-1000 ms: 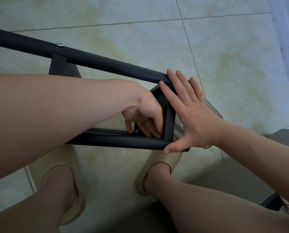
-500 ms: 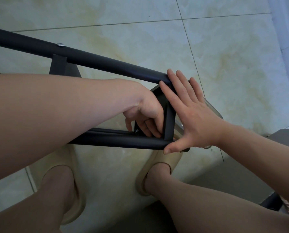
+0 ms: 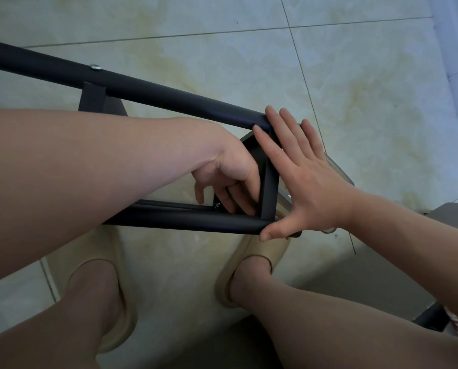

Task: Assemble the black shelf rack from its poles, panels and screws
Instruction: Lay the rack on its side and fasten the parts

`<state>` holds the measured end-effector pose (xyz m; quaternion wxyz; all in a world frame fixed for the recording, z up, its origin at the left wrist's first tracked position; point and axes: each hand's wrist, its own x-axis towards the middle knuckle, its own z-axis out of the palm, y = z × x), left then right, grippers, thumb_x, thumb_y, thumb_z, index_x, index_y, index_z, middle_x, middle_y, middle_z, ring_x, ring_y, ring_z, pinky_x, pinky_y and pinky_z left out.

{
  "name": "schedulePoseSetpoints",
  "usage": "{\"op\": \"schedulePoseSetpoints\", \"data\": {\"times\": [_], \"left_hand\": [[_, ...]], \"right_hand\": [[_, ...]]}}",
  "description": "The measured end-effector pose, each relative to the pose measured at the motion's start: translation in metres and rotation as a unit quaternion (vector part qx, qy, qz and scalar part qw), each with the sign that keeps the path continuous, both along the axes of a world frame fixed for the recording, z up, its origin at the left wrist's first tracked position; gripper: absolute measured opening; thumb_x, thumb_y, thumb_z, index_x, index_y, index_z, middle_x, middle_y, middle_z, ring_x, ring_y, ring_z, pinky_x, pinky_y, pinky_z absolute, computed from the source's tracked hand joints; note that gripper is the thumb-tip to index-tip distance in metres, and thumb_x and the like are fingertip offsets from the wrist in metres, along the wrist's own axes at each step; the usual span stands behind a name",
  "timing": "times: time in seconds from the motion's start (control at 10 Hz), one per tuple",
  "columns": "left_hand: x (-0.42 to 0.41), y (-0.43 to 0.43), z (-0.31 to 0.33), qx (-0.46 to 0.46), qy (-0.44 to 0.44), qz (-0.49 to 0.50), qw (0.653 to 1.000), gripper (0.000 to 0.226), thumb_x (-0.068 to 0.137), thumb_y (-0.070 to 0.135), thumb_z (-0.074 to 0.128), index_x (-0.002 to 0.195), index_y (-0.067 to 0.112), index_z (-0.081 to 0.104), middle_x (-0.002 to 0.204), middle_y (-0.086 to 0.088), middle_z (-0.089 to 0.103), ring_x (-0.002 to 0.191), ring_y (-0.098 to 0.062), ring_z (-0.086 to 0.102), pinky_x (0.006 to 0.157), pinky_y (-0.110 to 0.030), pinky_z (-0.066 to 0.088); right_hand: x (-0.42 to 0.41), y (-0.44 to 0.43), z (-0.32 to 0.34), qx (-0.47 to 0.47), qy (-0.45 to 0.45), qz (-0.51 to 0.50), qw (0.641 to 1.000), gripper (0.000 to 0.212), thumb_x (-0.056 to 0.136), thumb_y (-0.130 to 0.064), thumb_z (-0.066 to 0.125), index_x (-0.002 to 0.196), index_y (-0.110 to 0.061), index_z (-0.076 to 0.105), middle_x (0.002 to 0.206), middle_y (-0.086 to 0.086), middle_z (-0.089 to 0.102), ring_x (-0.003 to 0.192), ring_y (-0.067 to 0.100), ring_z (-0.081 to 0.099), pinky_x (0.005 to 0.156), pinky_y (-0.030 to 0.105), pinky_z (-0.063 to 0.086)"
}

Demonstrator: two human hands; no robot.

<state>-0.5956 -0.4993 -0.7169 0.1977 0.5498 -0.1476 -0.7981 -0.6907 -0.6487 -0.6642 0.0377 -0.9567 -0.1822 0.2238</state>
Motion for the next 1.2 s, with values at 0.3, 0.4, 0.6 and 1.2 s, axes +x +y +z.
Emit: {"op": "schedulePoseSetpoints", "data": {"times": [0.3,0.4,0.6,1.2], "left_hand": [[-0.0058,-0.002,-0.0005,0.004,-0.021,0.027,0.999,0.023,0.089,0.02,0.066,0.072,0.025,0.08,0.085,0.009,0.077,0.108,-0.014,0.064,0.108,-0.058,0.031],[-0.006,-0.002,-0.0001,0.0,-0.017,0.033,0.999,0.013,0.09,0.019,0.065,0.086,0.025,0.076,0.087,0.01,0.077,0.11,-0.014,0.063,0.111,-0.058,0.03],[-0.006,0.0,-0.0012,-0.009,-0.003,0.044,0.999,0.012,0.091,0.017,0.064,0.091,0.023,0.075,0.088,0.009,0.077,0.112,-0.015,0.063,0.112,-0.06,0.03],[-0.0055,-0.0012,-0.0005,0.006,-0.015,0.028,0.999,0.022,0.09,0.02,0.065,0.075,0.025,0.079,0.087,0.008,0.077,0.108,-0.014,0.065,0.11,-0.058,0.03]], "right_hand": [[-0.0001,0.0002,-0.0003,0.004,-0.002,-0.001,1.0,0.146,0.056,-0.1,0.047,0.163,-0.012,0.001,0.169,0.014,-0.014,0.155,0.03,-0.02,0.124,0.045,-0.015],[-0.0001,0.0,-0.0011,0.006,-0.005,-0.001,1.0,0.145,0.057,-0.1,0.048,0.163,-0.012,0.0,0.169,0.015,-0.013,0.155,0.03,-0.019,0.124,0.046,-0.015],[0.0,-0.0006,-0.0021,0.006,-0.009,0.002,1.0,0.145,0.057,-0.1,0.047,0.163,-0.012,0.001,0.169,0.015,-0.012,0.155,0.03,-0.019,0.124,0.046,-0.014],[-0.0004,-0.0026,-0.0041,0.018,-0.018,0.006,1.0,0.143,0.059,-0.1,0.046,0.163,-0.013,0.0,0.169,0.016,-0.011,0.155,0.032,-0.017,0.124,0.045,-0.016]]}}
